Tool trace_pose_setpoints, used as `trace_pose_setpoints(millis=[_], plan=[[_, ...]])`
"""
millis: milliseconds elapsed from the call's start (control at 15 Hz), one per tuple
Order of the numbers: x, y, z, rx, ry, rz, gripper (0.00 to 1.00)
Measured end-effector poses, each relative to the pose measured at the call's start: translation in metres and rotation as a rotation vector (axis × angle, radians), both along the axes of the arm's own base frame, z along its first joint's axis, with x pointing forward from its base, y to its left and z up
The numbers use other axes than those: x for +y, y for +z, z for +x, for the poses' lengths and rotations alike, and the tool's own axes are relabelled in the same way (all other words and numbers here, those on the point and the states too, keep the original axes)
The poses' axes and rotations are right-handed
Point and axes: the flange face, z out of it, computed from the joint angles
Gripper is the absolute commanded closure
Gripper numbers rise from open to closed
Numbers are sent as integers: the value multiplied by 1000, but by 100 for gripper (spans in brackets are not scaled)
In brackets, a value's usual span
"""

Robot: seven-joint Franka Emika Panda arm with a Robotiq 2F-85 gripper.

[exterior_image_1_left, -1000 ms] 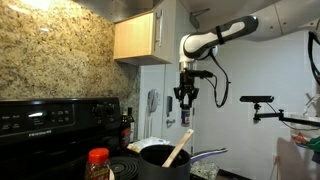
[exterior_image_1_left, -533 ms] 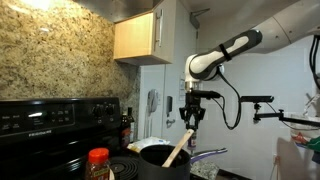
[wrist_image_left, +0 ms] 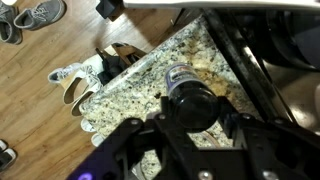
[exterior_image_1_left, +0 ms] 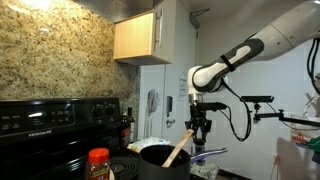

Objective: Pick the two bottles on the stove and place them on the counter, then pick the cooking stick from the pot and place it on the stove

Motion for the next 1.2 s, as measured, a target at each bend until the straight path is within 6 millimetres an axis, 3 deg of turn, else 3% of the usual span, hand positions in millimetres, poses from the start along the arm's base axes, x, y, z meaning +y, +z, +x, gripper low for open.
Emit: trace_pose_setpoints(millis=[800,1067,1133,1200], plan=[[16,-59,-2,-48,109,-43,77],[14,-67,-5,-95,110,-60,77],[13,-67,-6,-103,109,-63,66],[13,-67,-6,-109,111,-67,27]])
